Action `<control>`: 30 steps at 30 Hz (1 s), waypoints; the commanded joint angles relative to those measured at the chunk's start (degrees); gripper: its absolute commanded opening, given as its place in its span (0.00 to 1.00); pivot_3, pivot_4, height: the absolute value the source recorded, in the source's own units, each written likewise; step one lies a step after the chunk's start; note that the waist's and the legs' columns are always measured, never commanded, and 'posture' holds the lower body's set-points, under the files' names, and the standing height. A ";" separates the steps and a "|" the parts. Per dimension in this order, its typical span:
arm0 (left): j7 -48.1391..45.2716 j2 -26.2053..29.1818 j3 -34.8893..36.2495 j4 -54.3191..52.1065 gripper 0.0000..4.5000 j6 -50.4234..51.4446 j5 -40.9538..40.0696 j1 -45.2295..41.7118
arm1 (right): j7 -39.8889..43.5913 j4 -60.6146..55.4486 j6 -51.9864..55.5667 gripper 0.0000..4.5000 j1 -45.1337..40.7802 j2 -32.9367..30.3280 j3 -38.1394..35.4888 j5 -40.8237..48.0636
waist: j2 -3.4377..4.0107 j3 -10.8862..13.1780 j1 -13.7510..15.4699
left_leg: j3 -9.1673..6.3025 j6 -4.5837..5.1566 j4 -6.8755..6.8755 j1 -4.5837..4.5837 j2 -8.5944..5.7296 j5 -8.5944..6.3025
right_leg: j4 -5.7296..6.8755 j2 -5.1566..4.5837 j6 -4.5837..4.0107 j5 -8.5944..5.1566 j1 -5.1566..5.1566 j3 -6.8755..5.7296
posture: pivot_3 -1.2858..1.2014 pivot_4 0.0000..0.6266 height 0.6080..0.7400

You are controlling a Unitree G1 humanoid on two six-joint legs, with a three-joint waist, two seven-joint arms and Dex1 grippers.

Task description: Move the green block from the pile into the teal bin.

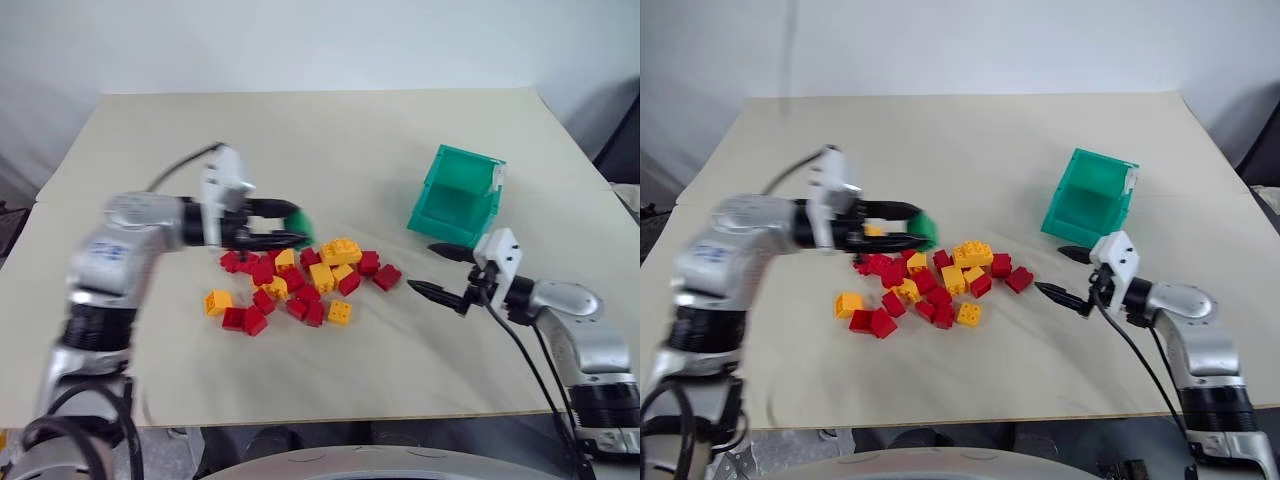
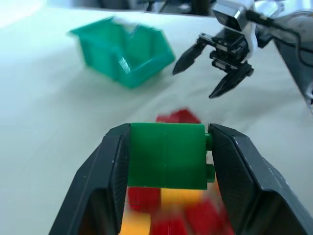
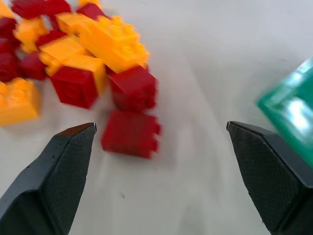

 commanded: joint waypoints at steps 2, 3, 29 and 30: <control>2.69 -8.56 -6.76 9.33 0.47 -11.62 7.76 -2.56 | 0.71 -7.21 3.85 1.00 6.02 -4.08 -6.77 4.63 | 0.00 0.01 0.22 | 0.06 0.00 -0.05 -0.01 0.02 0.00 | -0.05 0.06 0.00 0.00 -0.01 -0.03 | 0.52 0.24 1.00; 2.84 -9.92 -7.48 10.91 0.47 -12.88 8.70 -2.89 | 0.72 -8.33 4.71 1.00 7.08 -4.59 -7.59 5.42 | -0.01 0.01 0.26 | 0.18 -0.01 -0.05 -0.04 0.06 0.00 | -0.12 0.10 0.00 0.00 -0.01 -0.07 | 0.52 0.24 1.00; -4.74 -20.88 -6.84 21.64 0.99 -24.39 10.59 -8.38 | -7.79 -21.62 10.69 1.00 20.87 -5.65 -19.73 10.45 | -0.05 0.03 0.21 | 0.14 0.46 -0.02 -0.15 0.20 -0.06 | -0.70 -0.02 0.16 0.51 0.03 0.08 | 0.52 0.24 1.00; -5.47 -19.51 -5.86 20.71 0.99 -23.76 9.75 -7.95 | -7.54 -21.53 10.78 1.00 20.82 -5.98 -19.83 10.35 | -0.05 0.03 0.17 | 0.14 0.46 -0.02 -0.14 0.21 -0.06 | -0.68 -0.01 0.16 0.51 0.03 0.08 | 0.52 0.24 1.00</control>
